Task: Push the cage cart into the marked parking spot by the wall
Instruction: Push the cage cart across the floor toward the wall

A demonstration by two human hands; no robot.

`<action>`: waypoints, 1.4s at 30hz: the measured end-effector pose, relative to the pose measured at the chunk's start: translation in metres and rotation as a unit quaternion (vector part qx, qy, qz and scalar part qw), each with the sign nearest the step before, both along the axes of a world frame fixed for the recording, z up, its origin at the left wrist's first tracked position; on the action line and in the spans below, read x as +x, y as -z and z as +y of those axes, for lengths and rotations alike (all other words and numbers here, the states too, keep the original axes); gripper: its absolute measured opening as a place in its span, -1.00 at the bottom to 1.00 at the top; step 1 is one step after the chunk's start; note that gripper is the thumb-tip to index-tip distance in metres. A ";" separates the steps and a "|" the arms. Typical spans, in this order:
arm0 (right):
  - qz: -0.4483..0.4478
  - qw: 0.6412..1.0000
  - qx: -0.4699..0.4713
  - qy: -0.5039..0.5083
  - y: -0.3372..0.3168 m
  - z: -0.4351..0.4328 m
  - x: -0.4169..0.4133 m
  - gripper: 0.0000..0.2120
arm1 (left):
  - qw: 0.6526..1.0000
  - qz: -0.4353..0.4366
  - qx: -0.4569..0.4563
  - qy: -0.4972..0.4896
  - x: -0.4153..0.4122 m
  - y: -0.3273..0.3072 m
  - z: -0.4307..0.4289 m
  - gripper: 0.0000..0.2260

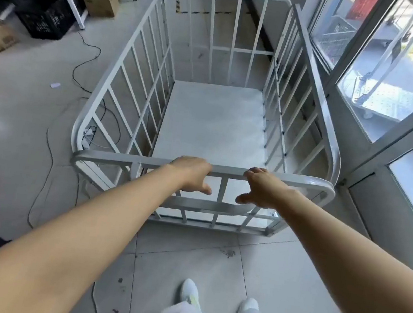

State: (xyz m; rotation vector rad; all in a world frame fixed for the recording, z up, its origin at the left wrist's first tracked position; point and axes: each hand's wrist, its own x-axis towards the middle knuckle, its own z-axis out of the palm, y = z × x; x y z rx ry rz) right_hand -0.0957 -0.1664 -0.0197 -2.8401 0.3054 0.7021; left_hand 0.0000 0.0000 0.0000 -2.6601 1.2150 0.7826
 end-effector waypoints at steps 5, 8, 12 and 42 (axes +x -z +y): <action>0.015 1.000 -0.010 -0.005 0.017 0.001 -0.003 -0.16 | 0.999 -0.011 0.044 0.004 -0.003 0.022 0.004 -0.25; 0.010 1.000 -0.010 -0.007 0.024 -0.011 -0.004 -0.08 | 0.997 0.007 0.072 -0.011 -0.003 0.035 0.003 -0.04; 0.016 1.000 0.007 0.007 0.035 -0.028 -0.005 0.06 | 0.997 0.002 0.069 -0.024 -0.010 0.045 -0.006 0.06; 0.025 0.986 -0.032 -0.162 0.047 -0.092 0.033 -0.55 | 0.996 -0.023 -0.002 -0.091 0.023 0.054 -0.071 -0.15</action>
